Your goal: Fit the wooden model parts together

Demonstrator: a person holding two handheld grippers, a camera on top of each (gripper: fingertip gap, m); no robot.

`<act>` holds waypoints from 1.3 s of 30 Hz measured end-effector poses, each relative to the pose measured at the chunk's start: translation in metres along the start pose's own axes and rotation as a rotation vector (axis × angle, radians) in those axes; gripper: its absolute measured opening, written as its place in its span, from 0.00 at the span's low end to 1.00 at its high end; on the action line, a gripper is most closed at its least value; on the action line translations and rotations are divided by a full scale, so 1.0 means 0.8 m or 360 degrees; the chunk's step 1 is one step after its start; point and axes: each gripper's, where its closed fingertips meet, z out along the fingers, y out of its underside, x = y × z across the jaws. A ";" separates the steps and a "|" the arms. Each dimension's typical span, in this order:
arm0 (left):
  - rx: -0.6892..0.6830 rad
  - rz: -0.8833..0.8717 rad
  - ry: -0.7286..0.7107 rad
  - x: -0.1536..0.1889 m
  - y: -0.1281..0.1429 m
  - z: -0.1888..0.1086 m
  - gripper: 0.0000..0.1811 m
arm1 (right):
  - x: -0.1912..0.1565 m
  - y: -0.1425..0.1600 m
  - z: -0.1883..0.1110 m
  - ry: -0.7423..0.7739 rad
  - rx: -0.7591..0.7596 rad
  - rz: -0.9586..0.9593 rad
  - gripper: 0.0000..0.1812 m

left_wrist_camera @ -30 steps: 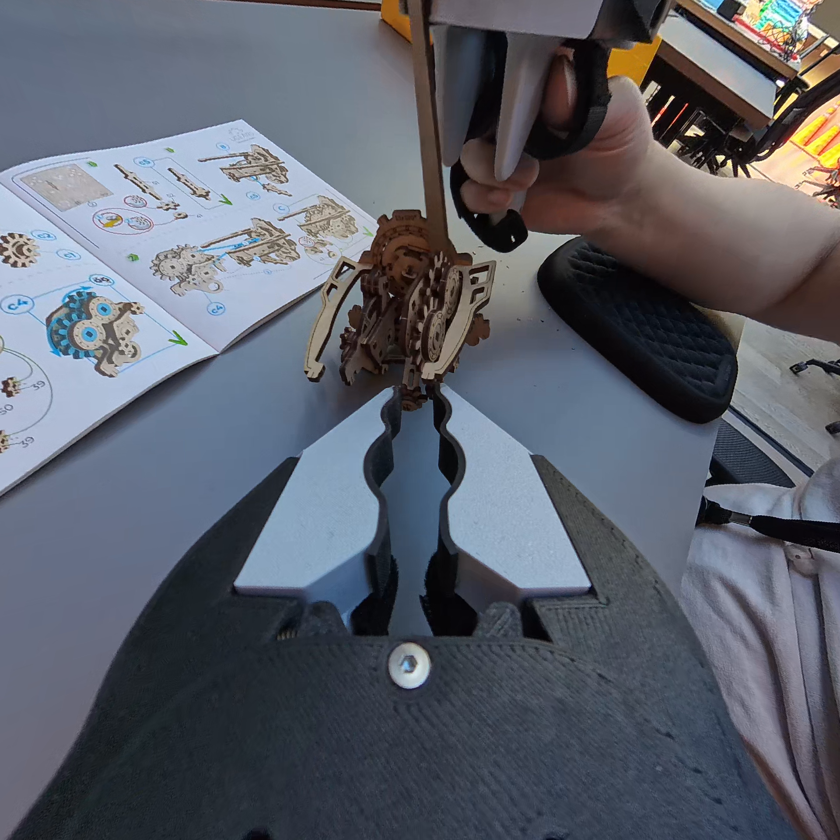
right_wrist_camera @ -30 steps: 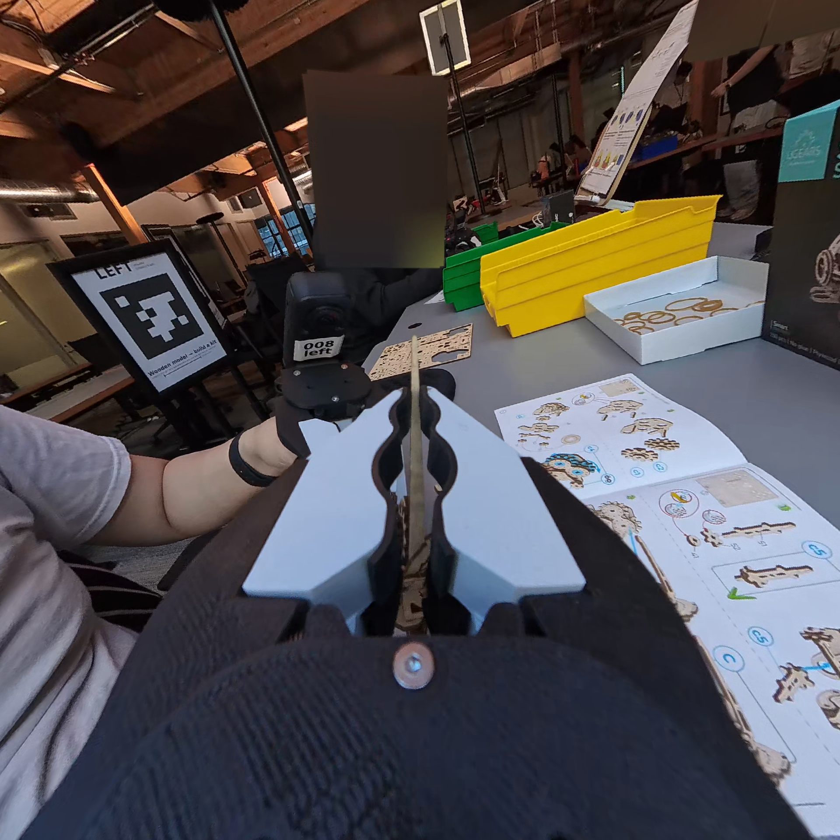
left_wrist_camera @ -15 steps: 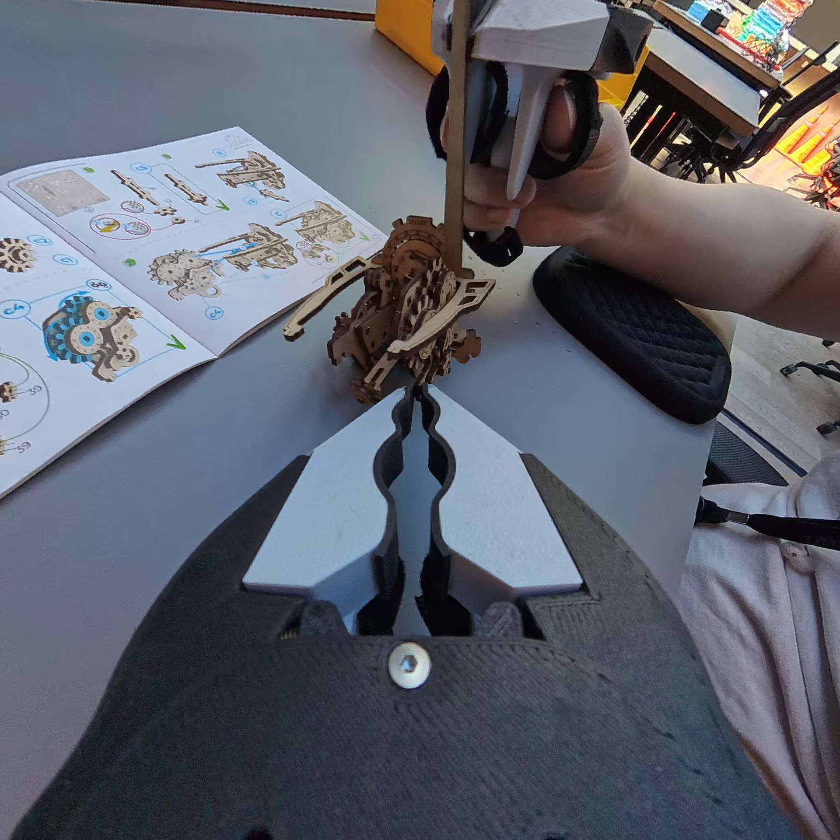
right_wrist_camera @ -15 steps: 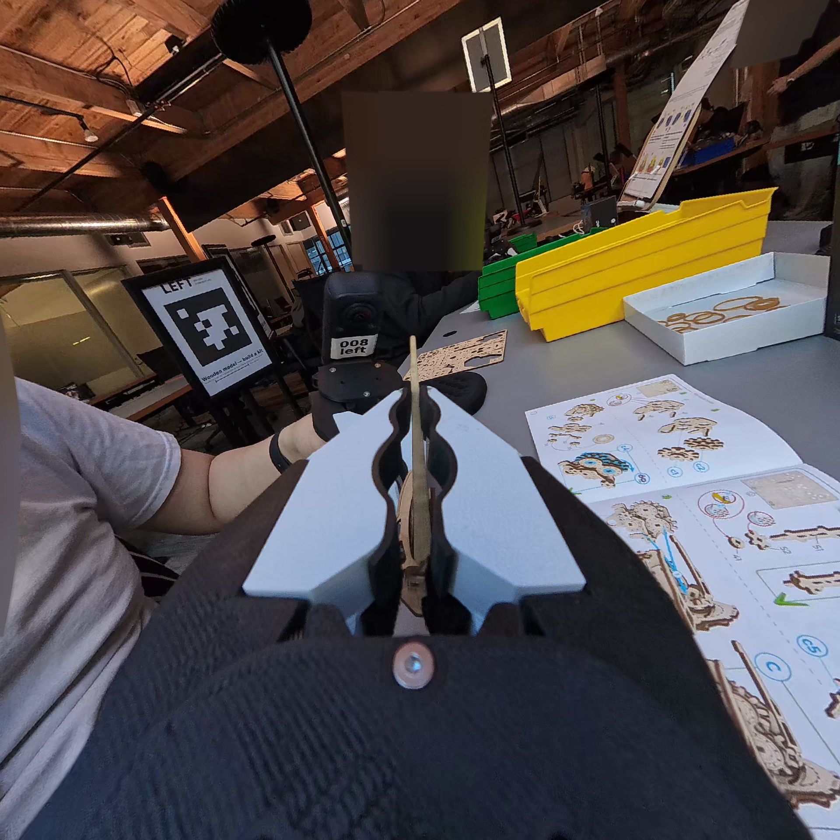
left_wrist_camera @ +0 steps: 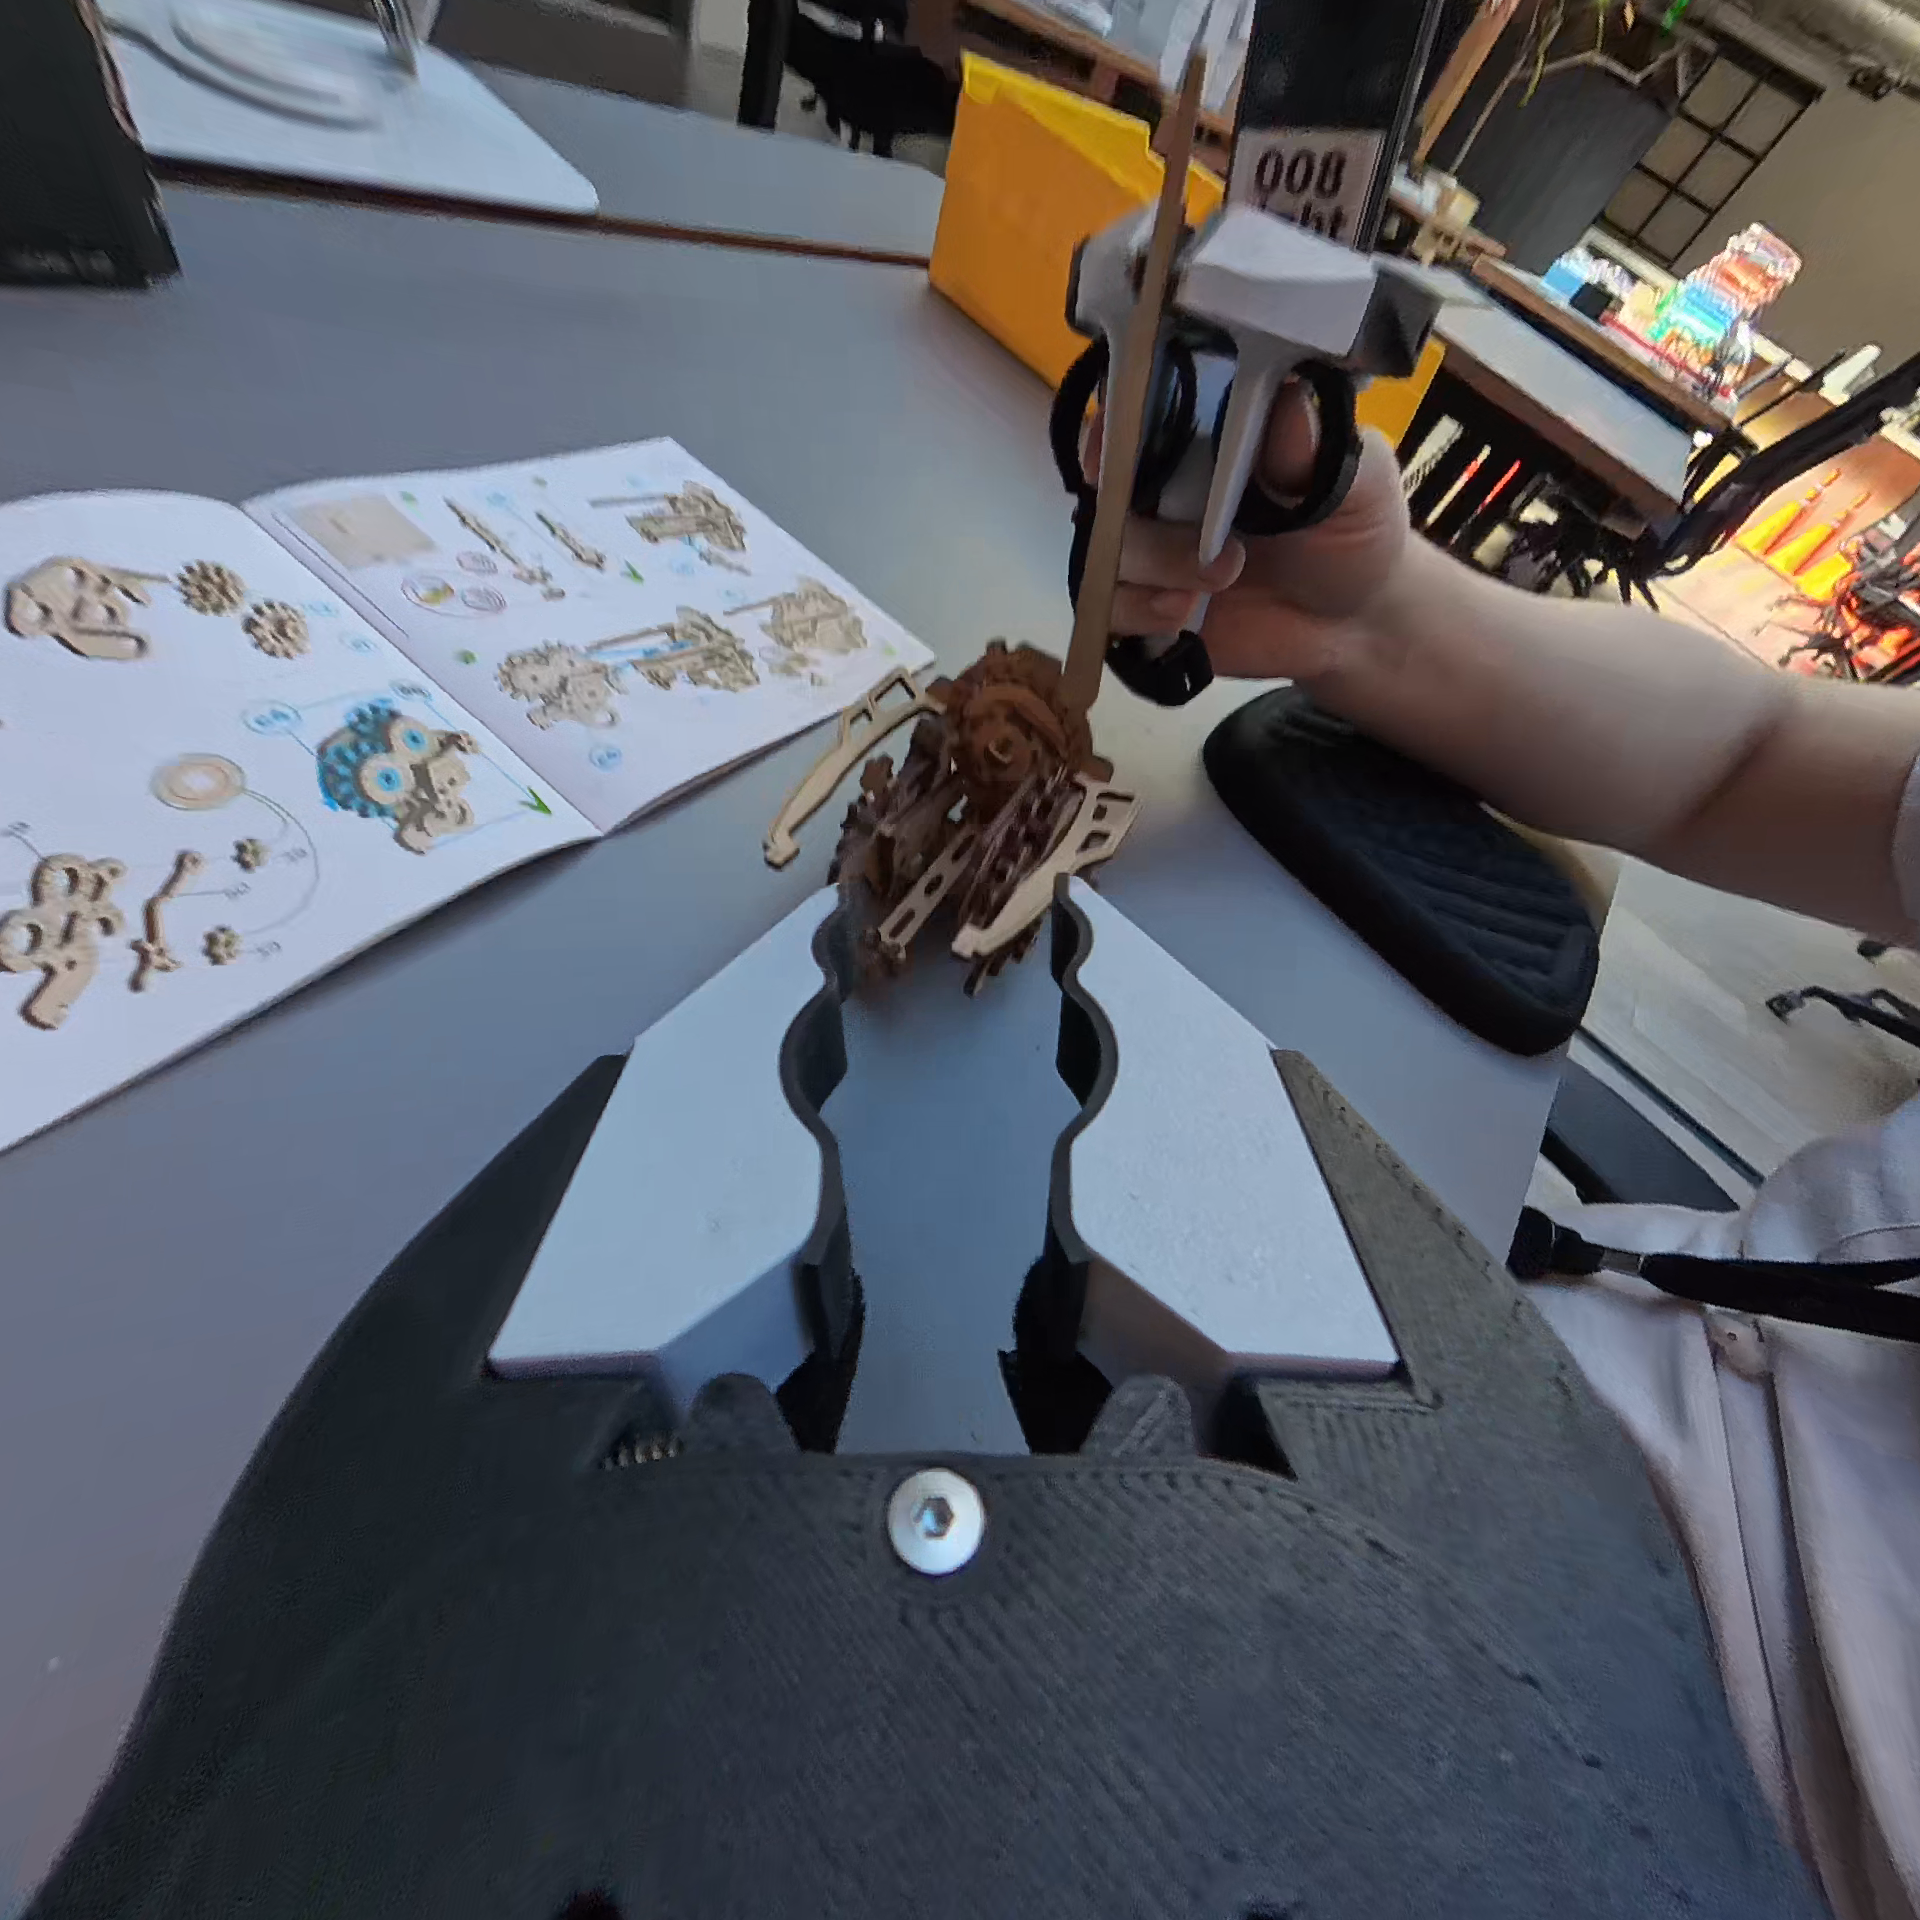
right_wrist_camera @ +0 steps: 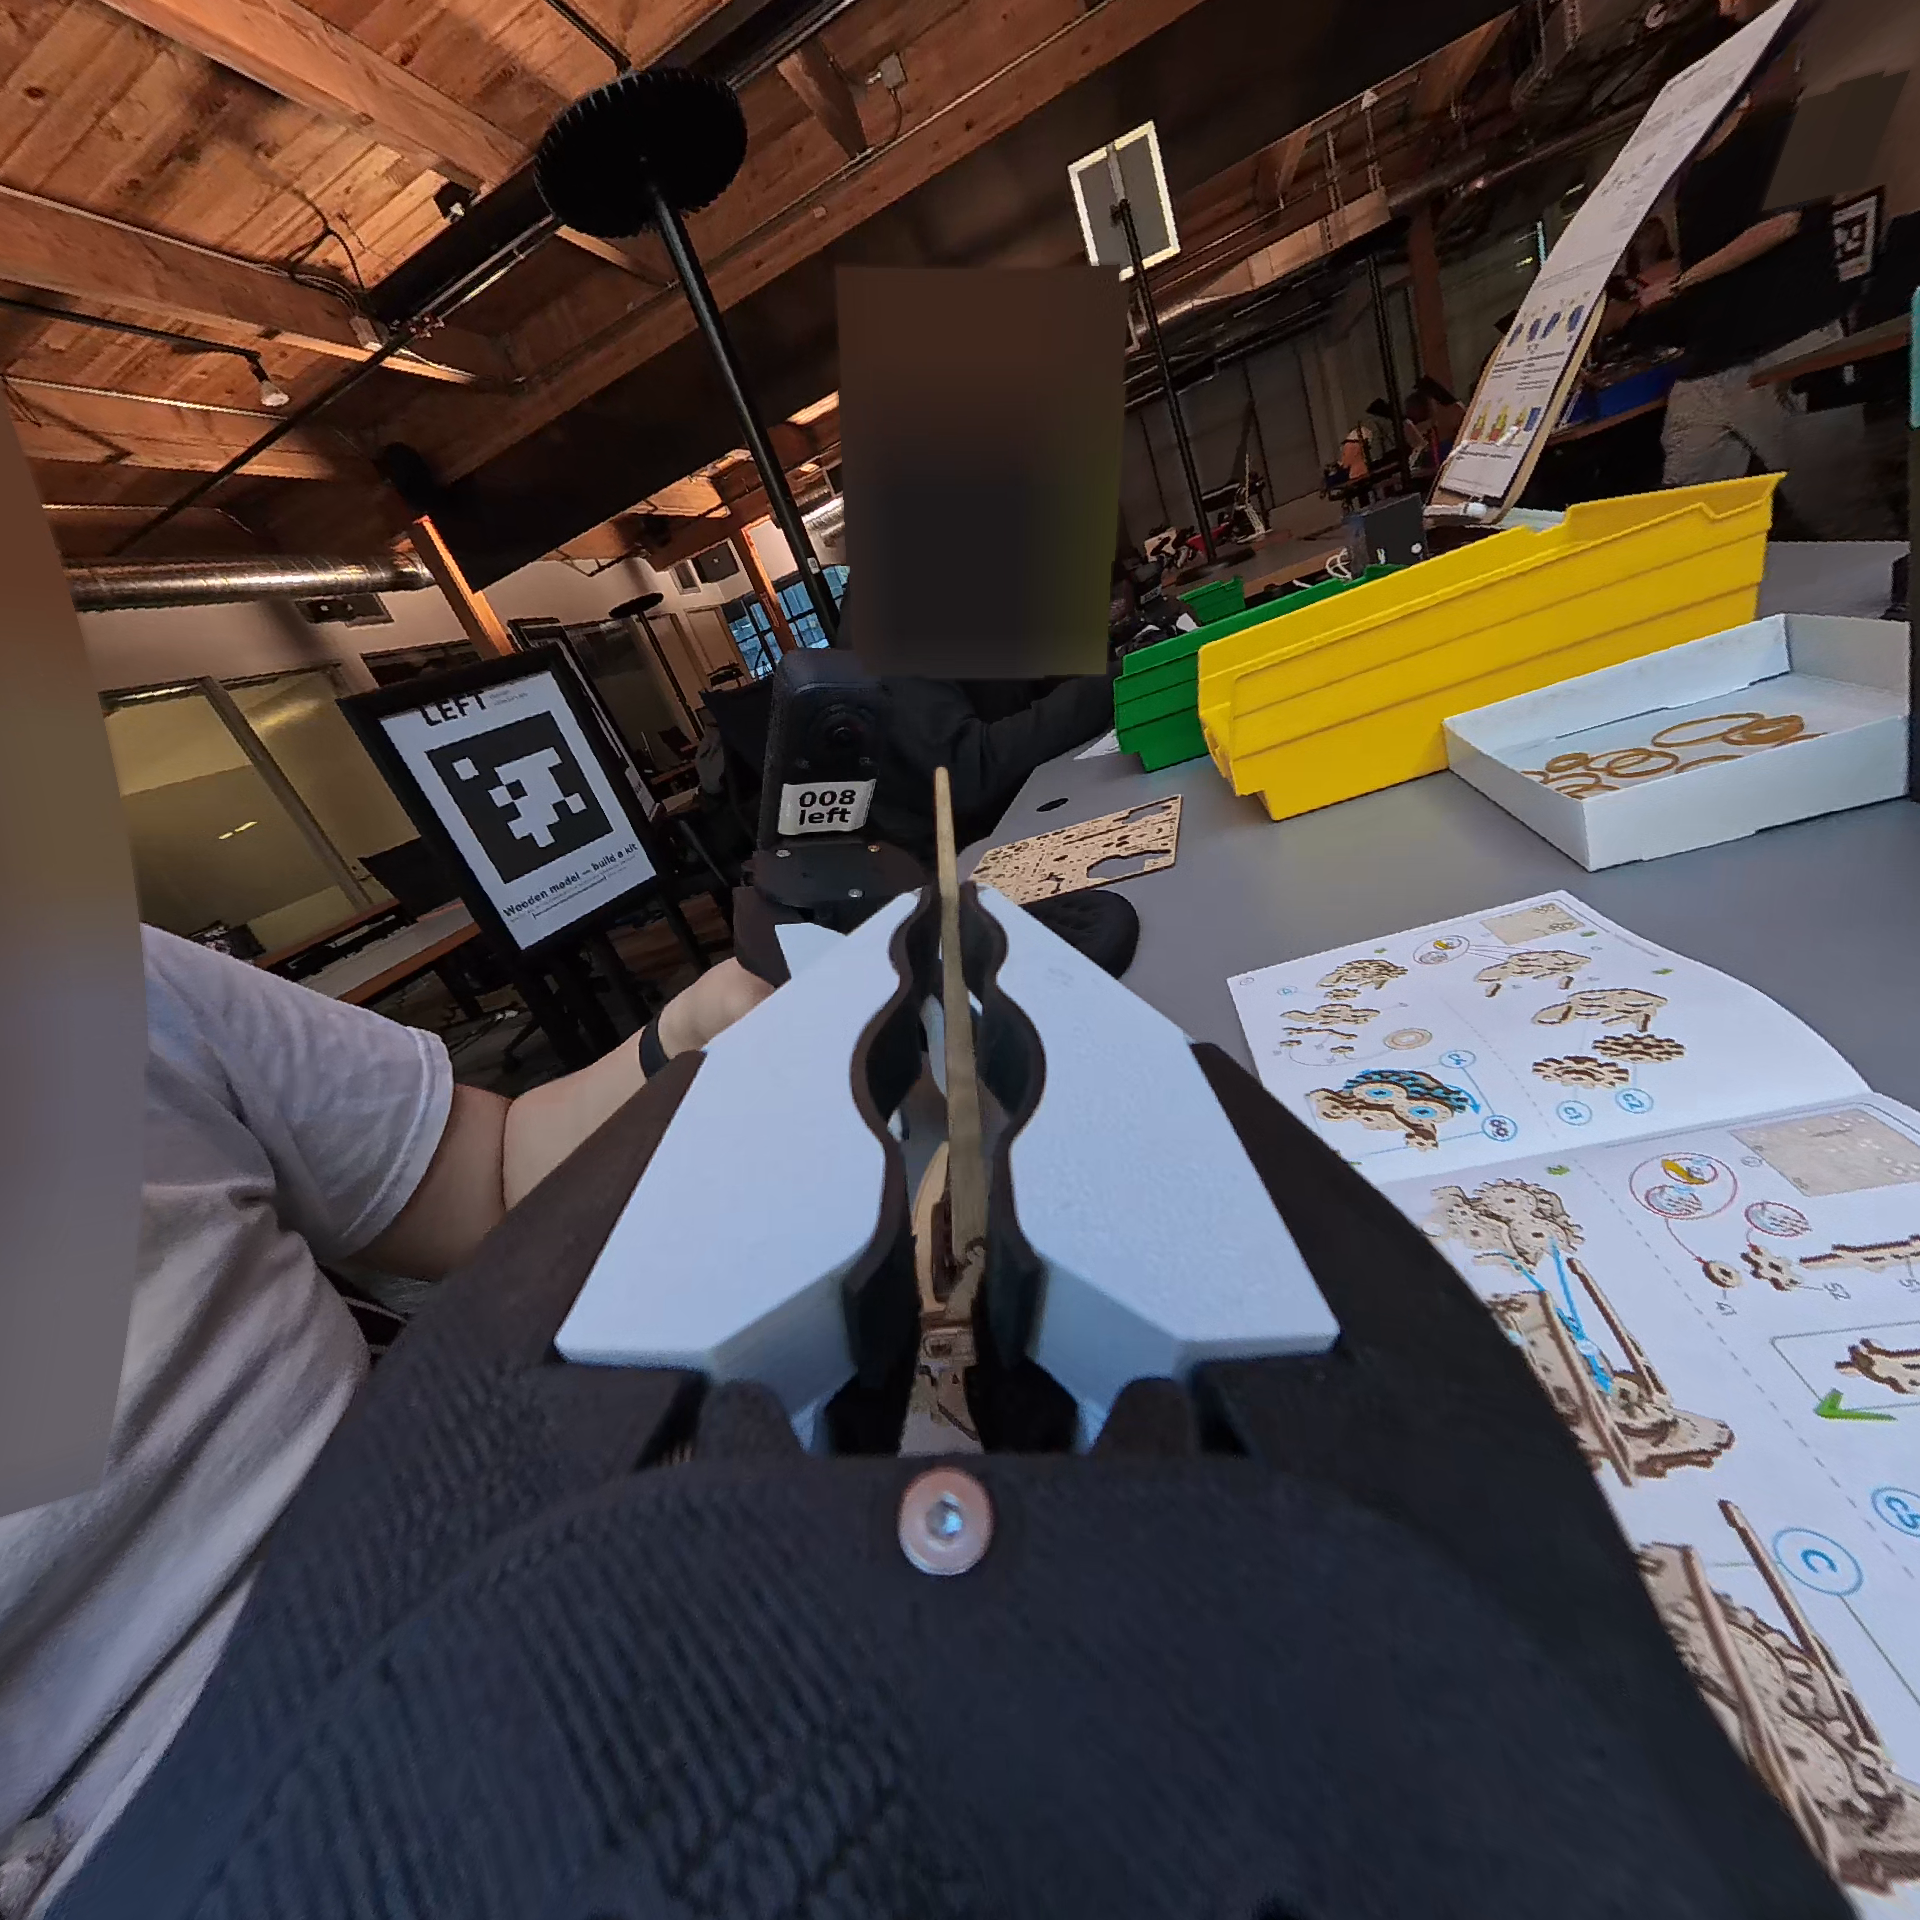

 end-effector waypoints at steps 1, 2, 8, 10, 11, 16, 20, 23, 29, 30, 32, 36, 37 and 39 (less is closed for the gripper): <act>0.0079 0.0014 -0.0009 0.003 -0.014 -0.007 0.21 | -0.006 -0.003 0.001 -0.0022 0.0012 0.0010 0.01; 0.0161 0.0038 -0.0003 0.008 -0.030 -0.014 0.23 | -0.011 -0.007 0.004 -0.0041 0.0019 0.0022 0.01; 0.0193 0.0285 0.0048 0.052 -0.060 0.012 0.26 | -0.047 -0.025 0.019 -0.0166 0.0055 0.0041 0.01; 0.0242 0.0315 0.0099 0.063 -0.065 0.023 0.24 | -0.054 -0.026 0.023 -0.0178 0.0048 0.0037 0.01; 0.0278 0.0300 0.0145 0.070 -0.068 0.027 0.24 | -0.057 -0.026 0.025 -0.0182 0.0045 0.0034 0.01; 0.0332 0.0224 0.0299 0.086 -0.073 0.038 0.10 | -0.068 -0.029 0.025 -0.0182 0.0039 0.0019 0.01; 0.0303 0.0236 0.0326 0.088 -0.071 0.039 0.03 | -0.065 -0.027 0.018 -0.0160 -0.0011 0.0019 0.01; 0.0226 0.0253 0.0333 0.091 -0.065 0.038 0.03 | -0.068 -0.015 0.007 -0.0219 -0.0204 -0.0089 0.16; 0.0071 0.0314 0.0317 0.096 -0.050 0.039 0.03 | -0.072 0.004 0.012 -0.0235 -0.0444 -0.0083 0.23; 0.0057 0.0321 0.0315 0.096 -0.049 0.039 0.03 | -0.070 0.012 0.015 -0.0214 -0.0515 -0.0085 0.20; 0.0023 0.0332 0.0304 0.095 -0.045 0.040 0.03 | -0.074 0.020 0.018 -0.0242 -0.0582 -0.0111 0.11; -0.0019 0.0342 0.0309 0.096 -0.037 0.039 0.03 | -0.074 0.031 0.016 -0.0244 -0.0699 -0.0149 0.04; -0.0041 0.0350 0.0308 0.096 -0.033 0.039 0.03 | -0.074 0.035 0.014 -0.0242 -0.0739 -0.0173 0.05; -0.0093 0.0369 0.0312 0.096 -0.026 0.038 0.03 | -0.075 0.042 0.011 -0.0261 -0.0826 -0.0204 0.02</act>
